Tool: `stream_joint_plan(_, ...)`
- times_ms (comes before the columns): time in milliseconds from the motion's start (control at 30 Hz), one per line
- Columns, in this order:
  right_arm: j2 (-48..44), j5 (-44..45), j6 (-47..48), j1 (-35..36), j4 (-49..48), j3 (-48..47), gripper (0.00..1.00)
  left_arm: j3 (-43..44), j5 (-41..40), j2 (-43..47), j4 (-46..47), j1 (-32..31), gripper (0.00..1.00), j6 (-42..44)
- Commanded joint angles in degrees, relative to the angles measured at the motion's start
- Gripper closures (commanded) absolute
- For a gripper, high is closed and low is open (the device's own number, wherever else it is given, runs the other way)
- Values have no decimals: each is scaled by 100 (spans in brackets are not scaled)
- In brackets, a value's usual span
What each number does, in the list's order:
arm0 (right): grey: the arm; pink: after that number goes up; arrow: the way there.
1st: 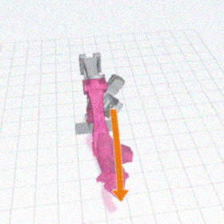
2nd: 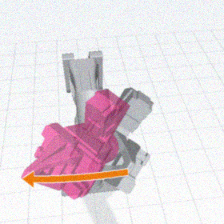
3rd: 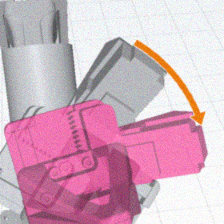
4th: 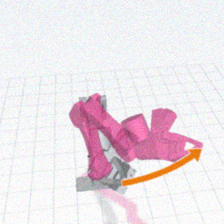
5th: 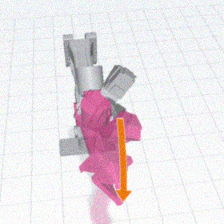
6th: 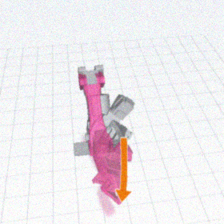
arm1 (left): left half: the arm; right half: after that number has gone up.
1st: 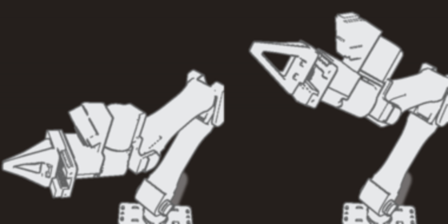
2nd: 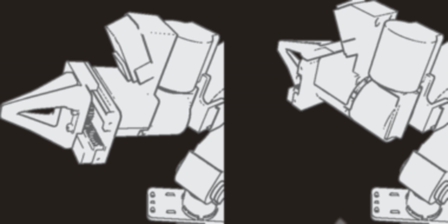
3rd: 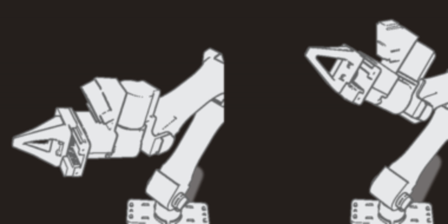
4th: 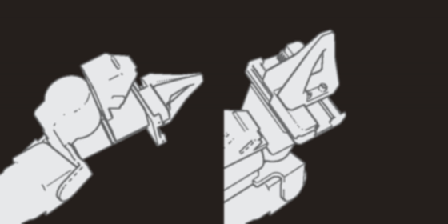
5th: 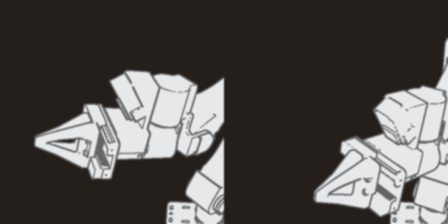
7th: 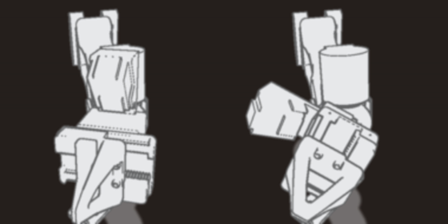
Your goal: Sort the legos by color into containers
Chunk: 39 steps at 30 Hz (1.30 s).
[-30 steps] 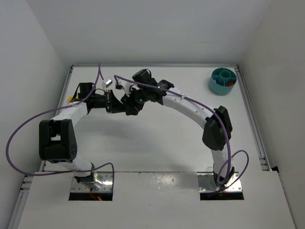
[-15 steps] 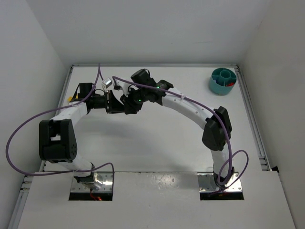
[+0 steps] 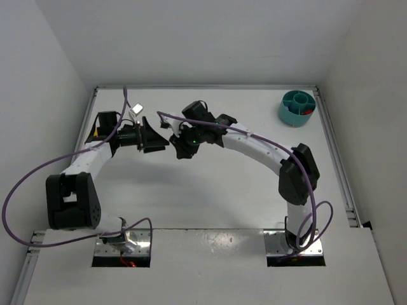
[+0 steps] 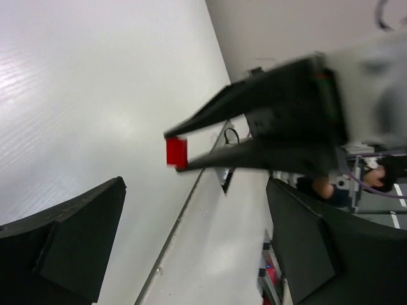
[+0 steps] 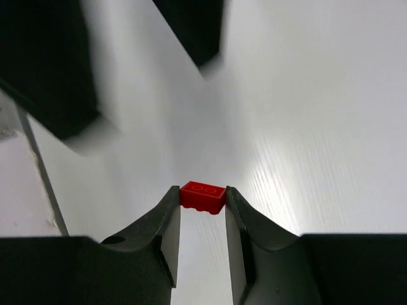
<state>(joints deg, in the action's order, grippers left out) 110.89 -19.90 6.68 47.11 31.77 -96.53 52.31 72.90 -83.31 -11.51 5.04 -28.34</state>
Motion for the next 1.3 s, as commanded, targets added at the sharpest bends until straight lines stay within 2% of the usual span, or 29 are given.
stream_joint_plan(0,-814,583,132,-351,-241,757,99,-116,-285,683,87,147,1,83)
stream_joint_plan(100,-1165,847,132,-834,-241,1337,100,-116,-784,1035,35,296,1,83)
stream_joint_plan(200,-1649,1277,132,-1685,-241,1733,100,164,-1347,1360,-254,366,1,512)
stream_joint_plan(233,-1745,1278,132,-2245,-241,1786,100,252,-1836,1439,-325,297,1,635)
stream_joint_plan(367,-1992,1348,80,-3663,-434,1840,100,630,-2999,1695,-379,-46,1,935)
stream_joint_plan(467,-1686,1419,79,-4558,-304,1358,100,990,-3747,1765,-579,-353,1,1329)
stream_joint_plan(533,-1195,1419,79,-5112,-32,570,100,1377,-4142,1503,-965,-573,1,1882)
stream_joint_plan(567,-993,1480,-8,-5281,-30,565,100,1491,-4144,1502,-1054,-574,1,1885)
stream_joint_plan(667,-350,1419,-281,-5799,145,-276,100,1624,-4082,1387,-1117,-636,1,1946)
stream_joint_plan(833,178,1472,-334,-6055,339,-893,100,1624,-4609,1387,-1178,-688,1,2113)
stream_joint_plan(1033,846,1586,-334,-6232,497,-1552,100,1624,-4373,1387,-1178,-688,1,2219)
stream_joint_plan(1267,1347,1647,-228,-6285,681,-2107,100,1624,-4644,1335,-1178,-688,1,2219)
